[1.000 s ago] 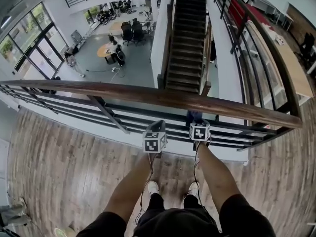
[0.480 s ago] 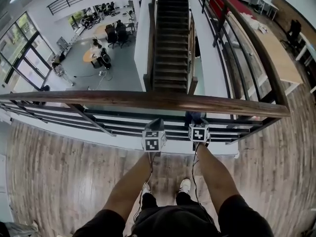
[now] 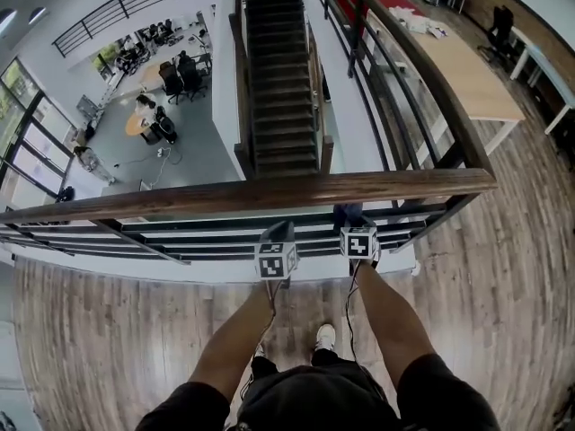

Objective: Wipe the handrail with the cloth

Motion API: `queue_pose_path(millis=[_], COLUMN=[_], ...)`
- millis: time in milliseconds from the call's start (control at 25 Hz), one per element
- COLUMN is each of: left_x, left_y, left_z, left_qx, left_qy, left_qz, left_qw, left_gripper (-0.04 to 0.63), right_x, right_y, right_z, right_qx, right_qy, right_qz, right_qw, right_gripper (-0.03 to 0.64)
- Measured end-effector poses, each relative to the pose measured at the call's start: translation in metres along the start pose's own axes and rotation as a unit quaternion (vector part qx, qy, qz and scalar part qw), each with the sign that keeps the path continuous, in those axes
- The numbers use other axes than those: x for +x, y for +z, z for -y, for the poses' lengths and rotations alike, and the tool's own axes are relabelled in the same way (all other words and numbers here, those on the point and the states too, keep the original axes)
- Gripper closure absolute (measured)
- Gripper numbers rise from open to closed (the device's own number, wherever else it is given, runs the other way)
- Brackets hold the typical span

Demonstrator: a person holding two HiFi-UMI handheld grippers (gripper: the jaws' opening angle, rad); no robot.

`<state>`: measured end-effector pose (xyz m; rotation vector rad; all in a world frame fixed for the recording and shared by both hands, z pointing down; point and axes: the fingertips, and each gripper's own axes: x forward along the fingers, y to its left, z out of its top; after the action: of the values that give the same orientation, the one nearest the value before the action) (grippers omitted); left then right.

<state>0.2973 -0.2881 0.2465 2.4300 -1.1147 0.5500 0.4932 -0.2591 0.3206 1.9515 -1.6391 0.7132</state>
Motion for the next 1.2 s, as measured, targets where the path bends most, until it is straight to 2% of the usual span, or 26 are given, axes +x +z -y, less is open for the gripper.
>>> queue_pose_path(millis=[160, 360, 600, 800, 960, 1040, 1200], left_x=[0.019, 0.045, 0.069, 0.084, 0.087, 0.086, 0.086], left_y=[0.004, 0.005, -0.006, -0.007, -0.005, -0.008, -0.018], left_z=[0.037, 0.089, 0.148, 0.19, 0.211, 0.215, 0.209], left_qx=[0.023, 0.038, 0.055, 0.077, 0.084, 0.084, 0.081], left_qy=[-0.005, -0.035, -0.069, -0.101, -0.12, -0.126, -0.127], left_qz=[-0.002, -0.012, -0.03, -0.035, -0.038, -0.039, -0.039], left_qw=[0.9997, 0.9986, 0.9956, 0.9913, 0.9885, 0.9877, 0.9879], left_gripper=[0.592, 0.592, 0.592, 0.592, 0.592, 0.592, 0.592], right_x=[-0.012, -0.022, -0.041, -0.049, -0.056, -0.057, -0.055], right_y=[-0.002, -0.026, -0.033, -0.03, -0.035, -0.04, -0.046], right_z=[0.048, 0.101, 0.159, 0.223, 0.28, 0.302, 0.329], right_qx=[0.0, 0.001, 0.033, 0.053, 0.078, 0.093, 0.091], right_qy=[-0.01, -0.026, -0.032, -0.077, -0.118, -0.128, -0.142], right_qz=[0.003, -0.029, 0.018, 0.028, 0.006, -0.002, -0.004], right_qw=[1.0, 0.999, 0.999, 0.995, 0.99, 0.987, 0.986], right_gripper=[0.538, 0.552, 0.56, 0.56, 0.56, 0.56, 0.56])
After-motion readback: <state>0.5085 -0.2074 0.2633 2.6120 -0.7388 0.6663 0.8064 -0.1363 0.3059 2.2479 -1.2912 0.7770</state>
